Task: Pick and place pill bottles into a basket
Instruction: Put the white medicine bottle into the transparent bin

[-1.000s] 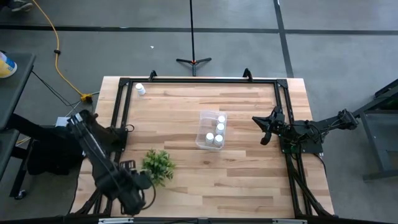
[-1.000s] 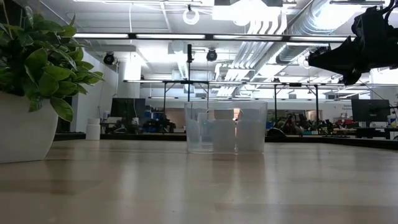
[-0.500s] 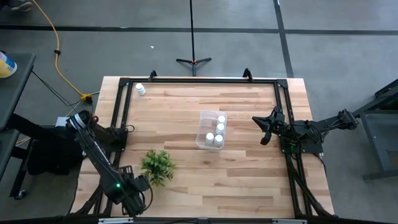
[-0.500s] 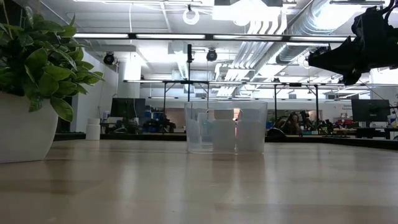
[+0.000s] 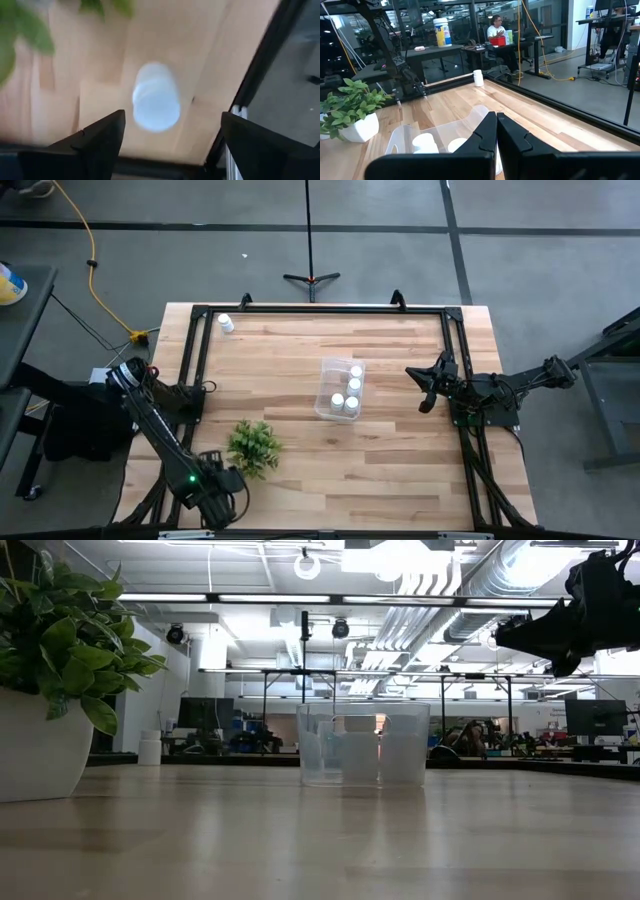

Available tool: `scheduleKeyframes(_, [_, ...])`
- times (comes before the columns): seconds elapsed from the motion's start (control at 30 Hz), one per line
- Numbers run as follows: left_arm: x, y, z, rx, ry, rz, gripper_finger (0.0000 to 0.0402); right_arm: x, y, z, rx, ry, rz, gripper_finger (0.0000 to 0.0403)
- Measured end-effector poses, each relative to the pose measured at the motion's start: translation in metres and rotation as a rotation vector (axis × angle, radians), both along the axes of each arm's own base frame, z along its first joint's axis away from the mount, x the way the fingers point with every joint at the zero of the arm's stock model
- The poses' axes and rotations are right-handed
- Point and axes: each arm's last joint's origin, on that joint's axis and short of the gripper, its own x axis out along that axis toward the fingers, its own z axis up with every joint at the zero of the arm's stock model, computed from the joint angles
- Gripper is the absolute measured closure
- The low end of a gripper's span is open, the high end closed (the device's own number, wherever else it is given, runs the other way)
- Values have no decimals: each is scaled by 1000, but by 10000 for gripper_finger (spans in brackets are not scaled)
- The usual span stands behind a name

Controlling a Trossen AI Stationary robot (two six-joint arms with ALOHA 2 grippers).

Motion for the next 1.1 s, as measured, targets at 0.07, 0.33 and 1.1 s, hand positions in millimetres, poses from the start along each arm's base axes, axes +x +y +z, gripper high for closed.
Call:
scheduleKeyframes(0.07, [2,-1,0,6,-42,-31,45,0,0,0,0,0,0,401])
scheduleKeyframes(0.33, [-3,5,-17,34,-19,-48,46,0,0,0,-1,0,0,401])
scheduleKeyframes(1.1, [-6,8,-50,-28,-30,-64,56,0,0,0,-3,1,-3,402])
